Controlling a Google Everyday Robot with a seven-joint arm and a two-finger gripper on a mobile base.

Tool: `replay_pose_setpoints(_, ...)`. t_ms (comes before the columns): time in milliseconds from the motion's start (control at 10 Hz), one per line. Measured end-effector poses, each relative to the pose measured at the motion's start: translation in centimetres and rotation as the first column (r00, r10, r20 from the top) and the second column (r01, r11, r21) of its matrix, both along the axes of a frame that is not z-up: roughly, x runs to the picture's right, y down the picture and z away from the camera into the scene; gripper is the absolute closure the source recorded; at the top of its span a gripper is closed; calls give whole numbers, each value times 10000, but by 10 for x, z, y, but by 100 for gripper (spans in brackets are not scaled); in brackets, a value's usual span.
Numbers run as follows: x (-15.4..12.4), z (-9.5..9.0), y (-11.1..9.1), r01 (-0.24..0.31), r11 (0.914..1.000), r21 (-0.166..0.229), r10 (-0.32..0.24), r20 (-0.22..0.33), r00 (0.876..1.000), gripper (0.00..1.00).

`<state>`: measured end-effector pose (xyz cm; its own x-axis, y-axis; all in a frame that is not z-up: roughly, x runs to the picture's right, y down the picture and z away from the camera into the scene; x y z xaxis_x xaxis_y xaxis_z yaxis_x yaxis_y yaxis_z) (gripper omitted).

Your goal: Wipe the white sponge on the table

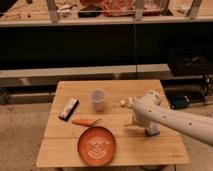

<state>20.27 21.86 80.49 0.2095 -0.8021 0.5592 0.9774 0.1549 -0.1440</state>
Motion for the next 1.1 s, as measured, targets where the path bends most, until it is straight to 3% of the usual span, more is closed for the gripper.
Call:
replay_pose_setpoints(200,22,2,-8,94,9999,107,-95,48,9999,20)
replay_pose_setpoints(500,31,6,-13,460,9988,138,-465,392,9981,20)
replay_pose_setpoints(800,30,15,-16,1416,9894,315,-1428,398,9889,20)
replay_pose_setpoints(1100,34,22,-19,1701,9850,284,-1709,295,9848,20)
